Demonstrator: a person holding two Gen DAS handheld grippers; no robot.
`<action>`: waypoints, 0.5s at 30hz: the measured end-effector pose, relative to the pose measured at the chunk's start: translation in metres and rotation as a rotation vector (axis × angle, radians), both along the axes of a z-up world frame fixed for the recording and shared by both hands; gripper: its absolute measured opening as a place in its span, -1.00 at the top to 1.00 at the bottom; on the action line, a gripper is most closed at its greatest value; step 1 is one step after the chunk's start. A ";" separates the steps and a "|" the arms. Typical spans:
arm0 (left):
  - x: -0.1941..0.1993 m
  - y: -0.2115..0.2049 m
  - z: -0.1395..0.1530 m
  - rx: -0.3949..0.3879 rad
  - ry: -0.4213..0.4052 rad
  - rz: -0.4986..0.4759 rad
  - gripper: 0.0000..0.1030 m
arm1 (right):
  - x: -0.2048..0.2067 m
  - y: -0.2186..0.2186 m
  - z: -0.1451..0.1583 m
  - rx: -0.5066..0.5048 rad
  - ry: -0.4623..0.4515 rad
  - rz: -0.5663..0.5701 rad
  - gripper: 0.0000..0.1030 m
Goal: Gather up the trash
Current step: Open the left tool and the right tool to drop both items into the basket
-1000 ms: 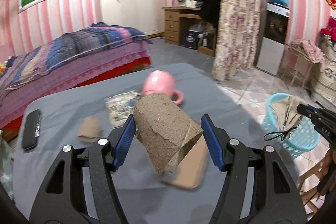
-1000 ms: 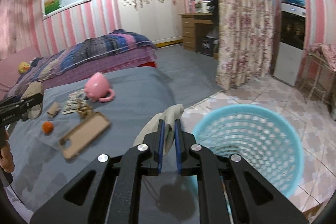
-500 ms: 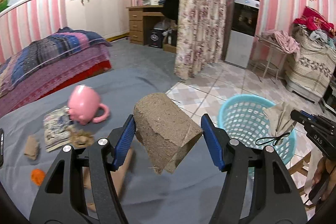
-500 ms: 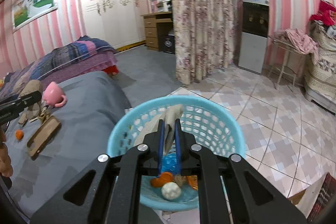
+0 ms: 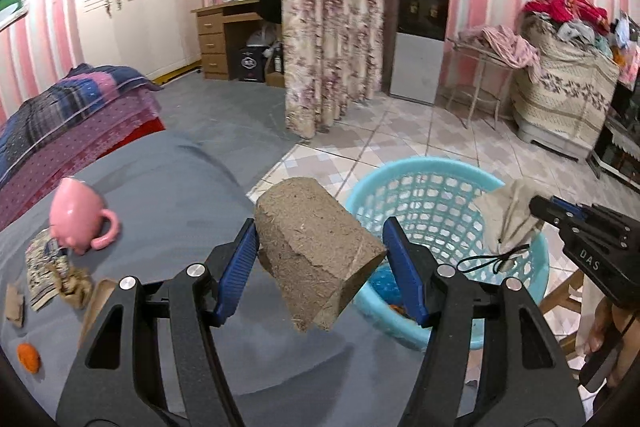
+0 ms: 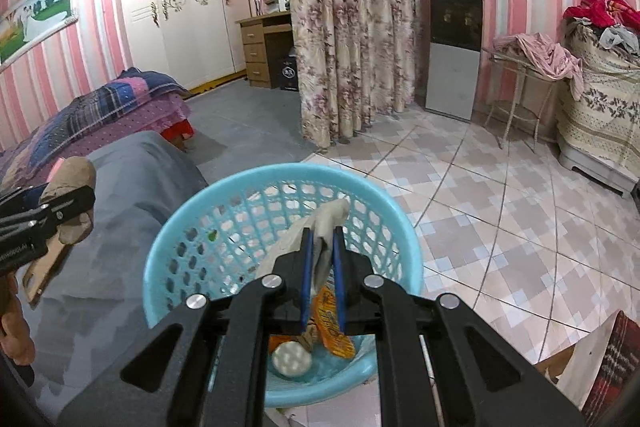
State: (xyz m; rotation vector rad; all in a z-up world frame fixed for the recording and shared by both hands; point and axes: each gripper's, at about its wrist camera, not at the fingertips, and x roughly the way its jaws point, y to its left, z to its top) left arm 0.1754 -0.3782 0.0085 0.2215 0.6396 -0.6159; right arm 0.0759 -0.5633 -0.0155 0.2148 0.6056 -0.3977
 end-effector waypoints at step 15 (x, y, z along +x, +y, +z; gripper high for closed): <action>0.016 -0.080 -0.035 0.054 -0.003 -0.083 -0.24 | -0.012 -0.027 -0.012 0.031 0.002 -0.088 0.80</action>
